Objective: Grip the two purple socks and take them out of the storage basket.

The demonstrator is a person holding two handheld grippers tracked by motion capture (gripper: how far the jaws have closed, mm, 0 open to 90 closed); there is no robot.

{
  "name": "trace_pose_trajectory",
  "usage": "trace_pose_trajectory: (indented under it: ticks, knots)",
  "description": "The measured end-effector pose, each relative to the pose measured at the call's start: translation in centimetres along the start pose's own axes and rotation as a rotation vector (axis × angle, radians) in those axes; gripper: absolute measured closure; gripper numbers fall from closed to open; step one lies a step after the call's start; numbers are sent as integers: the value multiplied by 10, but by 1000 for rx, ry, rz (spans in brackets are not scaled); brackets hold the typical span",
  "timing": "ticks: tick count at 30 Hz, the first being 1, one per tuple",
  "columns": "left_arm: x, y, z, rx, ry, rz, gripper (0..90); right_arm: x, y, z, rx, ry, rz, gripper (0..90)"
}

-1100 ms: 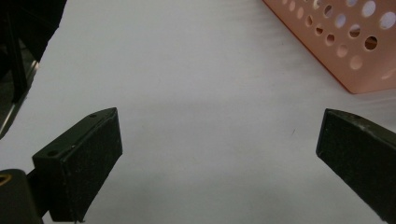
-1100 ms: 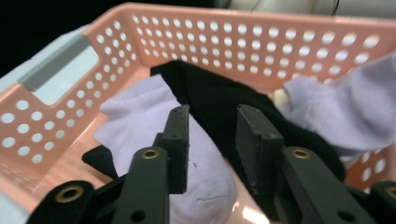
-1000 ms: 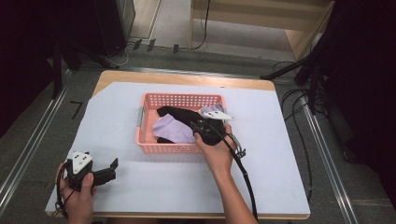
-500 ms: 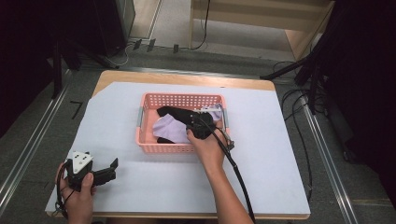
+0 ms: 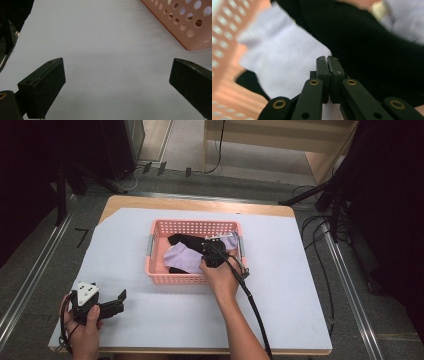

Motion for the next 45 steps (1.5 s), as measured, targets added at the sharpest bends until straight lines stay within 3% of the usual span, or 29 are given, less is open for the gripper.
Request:
trace_pose_trajectory:
  ticks: [5, 9, 17, 23, 28, 29, 32, 39, 45]
  knots:
    - [0, 0, 0, -3, -3, -1, 13, -15, -22, -1, -73, 19, 177, 895]
    - [0, 0, 0, -6, 1, -3, 12, -28, -45, 2, -93, 7, 327, 895]
    - [0, 0, 1, -10, 5, -4, 13, -44, -84, 10, -103, -56, 595, 895]
    - [0, 1, 1, -10, 5, -2, 12, -54, -111, 17, -75, -112, 773, 896]
    - [0, 1, 1, -10, 5, -5, 12, -60, -127, 25, -29, -142, 881, 897]
    - [0, 1, 1, -10, 5, -5, 12, -60, -127, 25, -29, -142, 881, 897]
    - [0, 1, 0, -8, 13, -6, 13, -63, -143, 35, 11, -137, 947, 897]
    - [0, 0, 1, -7, 11, -9, 12, -64, -165, 63, 84, -101, 996, 897]
    - [0, 1, 1, -9, 10, -3, 13, -56, -176, 96, 147, -72, 991, 897]
Point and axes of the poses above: each handheld gripper's, and its own axes: y roughly forward along the jaws, x roughly out of its underside, z roughly to its right, the point moved 7 cm from there along y, roughly forward along the jaws, and after that the axes turned 5 degrees about z, right-handed, at the moved point
